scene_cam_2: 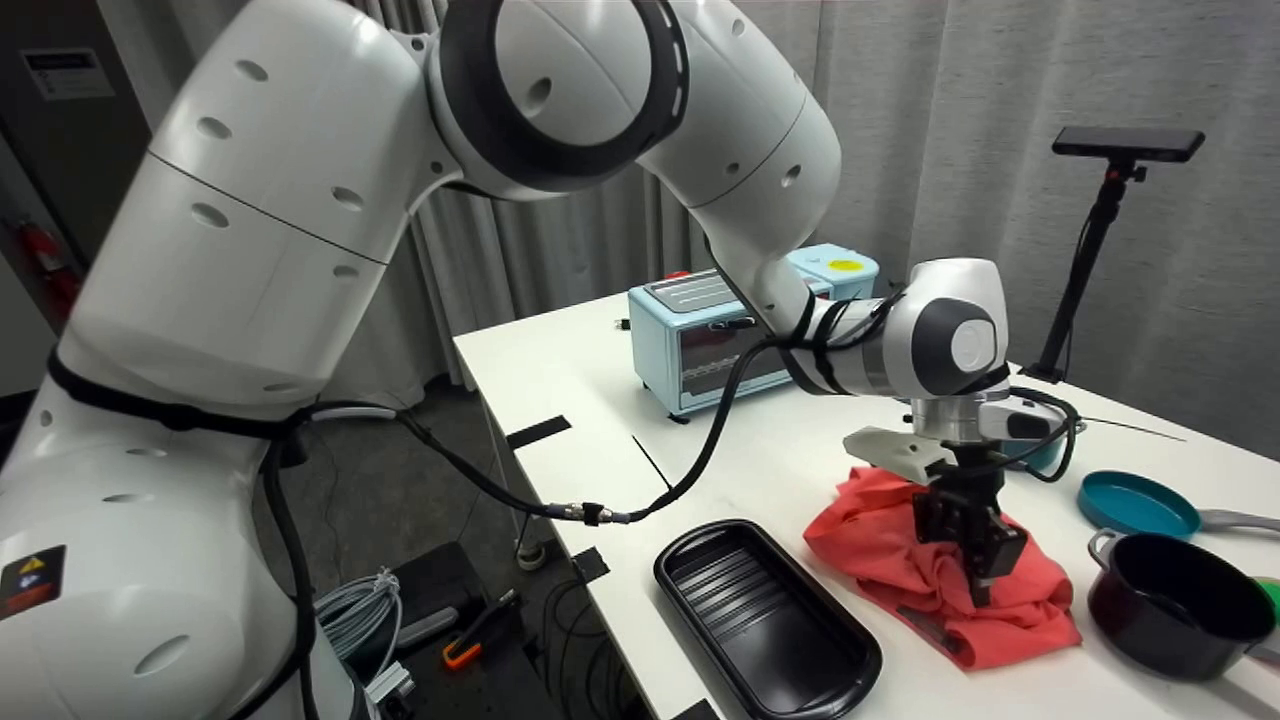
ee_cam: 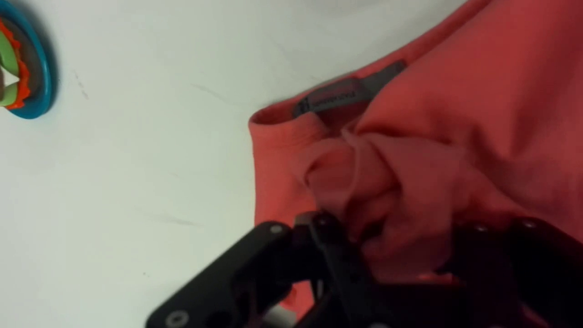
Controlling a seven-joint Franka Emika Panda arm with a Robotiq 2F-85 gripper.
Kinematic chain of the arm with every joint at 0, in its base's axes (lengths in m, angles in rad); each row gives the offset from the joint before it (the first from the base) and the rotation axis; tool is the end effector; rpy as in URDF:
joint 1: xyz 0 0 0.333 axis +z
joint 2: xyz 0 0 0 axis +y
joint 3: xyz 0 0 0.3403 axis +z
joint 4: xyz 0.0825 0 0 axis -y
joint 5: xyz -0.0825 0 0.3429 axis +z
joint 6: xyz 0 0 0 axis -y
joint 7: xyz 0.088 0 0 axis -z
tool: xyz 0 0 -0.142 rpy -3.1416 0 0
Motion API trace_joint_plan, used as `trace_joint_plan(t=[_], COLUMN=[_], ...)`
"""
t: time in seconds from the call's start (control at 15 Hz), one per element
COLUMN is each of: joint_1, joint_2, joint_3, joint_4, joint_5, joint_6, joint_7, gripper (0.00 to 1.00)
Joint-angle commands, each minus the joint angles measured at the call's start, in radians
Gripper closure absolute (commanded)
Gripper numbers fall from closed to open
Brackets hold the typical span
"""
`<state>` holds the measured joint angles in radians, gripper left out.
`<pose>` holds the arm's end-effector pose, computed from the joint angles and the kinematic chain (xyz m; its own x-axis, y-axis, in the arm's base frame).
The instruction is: Completely fold the red cloth
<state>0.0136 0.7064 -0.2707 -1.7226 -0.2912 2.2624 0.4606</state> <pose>0.6182 -0.1622 0.1961 0.8930 -0.4498 -0.0169 -0.4053 -0.8198 0.4047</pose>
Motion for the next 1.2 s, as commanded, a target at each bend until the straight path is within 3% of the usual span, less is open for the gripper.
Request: trace_joint_plan(t=[0.0, 0.33, 0.87, 1.13], joint_1=[-0.003, -0.01, -0.088, -0.119], joint_2=[0.025, 0.004, 0.001, 0.074], joint_3=[-0.016, -0.075, -0.067, -0.069], joint_4=[0.039, 0.044, 0.039, 0.096], joint_5=[0.008, -0.024, 0.09, 0.148], joint_6=[-0.049, -0.041, 0.109, 0.135], joint_7=[0.018, 0.058, 0.071, 0.084], gripper=[0.36, 0.01, 0.0, 0.0])
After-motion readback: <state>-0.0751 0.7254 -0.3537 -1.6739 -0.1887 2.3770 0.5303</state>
